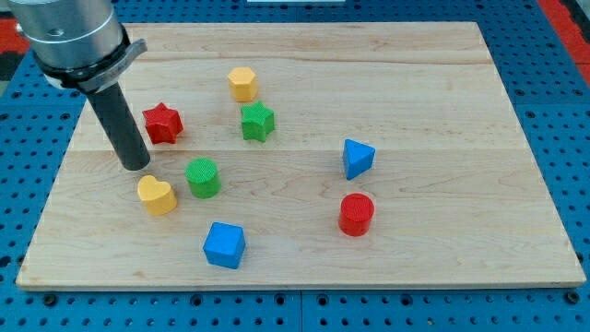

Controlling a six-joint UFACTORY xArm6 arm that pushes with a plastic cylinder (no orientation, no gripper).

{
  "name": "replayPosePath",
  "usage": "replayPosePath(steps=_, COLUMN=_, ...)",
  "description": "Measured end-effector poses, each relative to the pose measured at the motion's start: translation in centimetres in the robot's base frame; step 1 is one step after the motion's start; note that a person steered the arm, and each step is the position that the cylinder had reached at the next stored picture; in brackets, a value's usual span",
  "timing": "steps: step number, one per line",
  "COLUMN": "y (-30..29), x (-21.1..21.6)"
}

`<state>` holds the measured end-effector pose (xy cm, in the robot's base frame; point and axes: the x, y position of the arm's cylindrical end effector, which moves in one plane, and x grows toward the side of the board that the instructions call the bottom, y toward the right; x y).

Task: Move the yellow heart to the bottom right of the green circle

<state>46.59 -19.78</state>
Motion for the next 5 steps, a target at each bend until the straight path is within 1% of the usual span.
replayPosePath(steps=1, y=-0.3, x=1.9)
replayPosePath(steps=2, y=0.0, x=4.7)
replayPosePath(steps=3, y=2.3, x=5.6)
replayPosePath(steps=4, y=6.6, x=5.6)
replayPosePath(steps=5, y=9.2, x=7.1)
